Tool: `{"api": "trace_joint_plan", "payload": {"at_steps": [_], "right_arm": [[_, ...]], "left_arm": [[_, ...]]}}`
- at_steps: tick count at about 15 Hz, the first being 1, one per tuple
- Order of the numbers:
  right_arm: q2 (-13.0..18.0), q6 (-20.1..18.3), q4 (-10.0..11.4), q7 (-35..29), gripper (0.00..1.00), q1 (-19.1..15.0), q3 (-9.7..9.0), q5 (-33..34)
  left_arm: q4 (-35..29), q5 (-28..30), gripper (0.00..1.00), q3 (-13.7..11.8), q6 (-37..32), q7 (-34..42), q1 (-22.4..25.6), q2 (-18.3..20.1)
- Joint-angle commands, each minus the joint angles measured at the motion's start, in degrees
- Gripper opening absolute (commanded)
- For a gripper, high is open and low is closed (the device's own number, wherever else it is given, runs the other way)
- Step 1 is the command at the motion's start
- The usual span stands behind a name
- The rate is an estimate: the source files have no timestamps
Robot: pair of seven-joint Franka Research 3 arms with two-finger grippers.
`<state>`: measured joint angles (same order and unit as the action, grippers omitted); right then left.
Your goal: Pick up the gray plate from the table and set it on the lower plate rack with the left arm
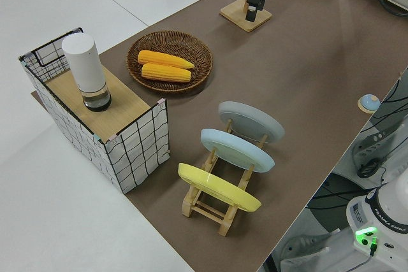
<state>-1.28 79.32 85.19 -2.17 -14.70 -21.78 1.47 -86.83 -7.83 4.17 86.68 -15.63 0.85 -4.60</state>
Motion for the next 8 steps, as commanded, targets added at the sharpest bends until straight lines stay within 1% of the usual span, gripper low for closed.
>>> {"api": "trace_joint_plan", "payload": {"at_steps": [1,4,6,8], "right_arm": [[0.14,-0.84,-0.55,-0.73,0.983,-1.47,-1.34,0.38],[0.14,-0.84,-0.55,-0.73,0.983,-1.47,-1.34,0.38],[0.14,-0.84,-0.55,-0.73,0.983,-1.47,-1.34,0.38],[0.14,-0.84,-0.55,-0.73,0.983,-1.47,-1.34,0.38]], "left_arm": [[0.7,4.04,1.0,-2.67,0.95,12.6,0.29,1.52],[0.61,6.15,1.0,-3.98,0.95,19.4,0.29,3.54],[0.53,7.38,1.0,-4.69,0.95,20.64,0.29,4.07],[0.26,8.35,1.0,-4.69,1.04,20.47,0.29,4.42]]}}
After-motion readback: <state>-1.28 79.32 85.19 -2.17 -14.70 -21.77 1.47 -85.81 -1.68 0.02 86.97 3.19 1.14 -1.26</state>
